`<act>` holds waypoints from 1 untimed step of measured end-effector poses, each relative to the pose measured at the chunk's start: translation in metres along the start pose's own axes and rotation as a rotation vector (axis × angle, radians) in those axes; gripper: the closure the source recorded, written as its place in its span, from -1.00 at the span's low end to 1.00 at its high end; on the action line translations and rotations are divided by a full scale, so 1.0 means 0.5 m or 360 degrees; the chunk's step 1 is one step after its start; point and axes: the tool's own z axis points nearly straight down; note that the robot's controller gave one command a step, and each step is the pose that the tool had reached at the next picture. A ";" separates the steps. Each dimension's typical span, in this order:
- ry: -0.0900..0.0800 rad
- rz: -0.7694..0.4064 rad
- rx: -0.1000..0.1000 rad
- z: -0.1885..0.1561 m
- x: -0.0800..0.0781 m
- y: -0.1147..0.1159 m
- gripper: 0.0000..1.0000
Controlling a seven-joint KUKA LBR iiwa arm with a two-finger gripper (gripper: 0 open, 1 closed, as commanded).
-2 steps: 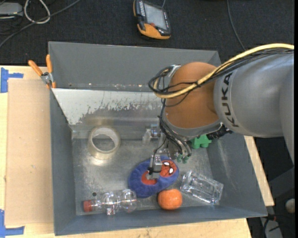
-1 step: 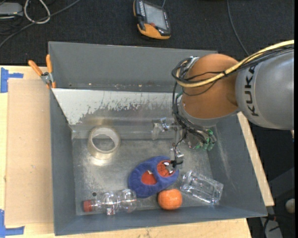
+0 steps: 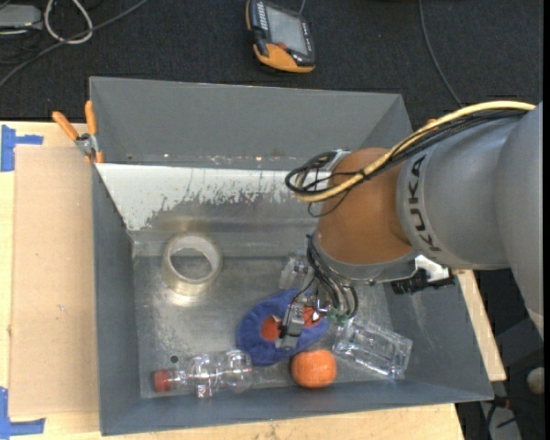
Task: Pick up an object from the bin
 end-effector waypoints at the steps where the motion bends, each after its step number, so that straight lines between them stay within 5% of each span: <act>1: -0.0020 -0.0110 -0.0003 -0.130 -0.063 0.017 -1.00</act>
Offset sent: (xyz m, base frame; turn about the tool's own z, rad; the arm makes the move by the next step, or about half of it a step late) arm 0.0084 -0.0018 -0.0189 0.0494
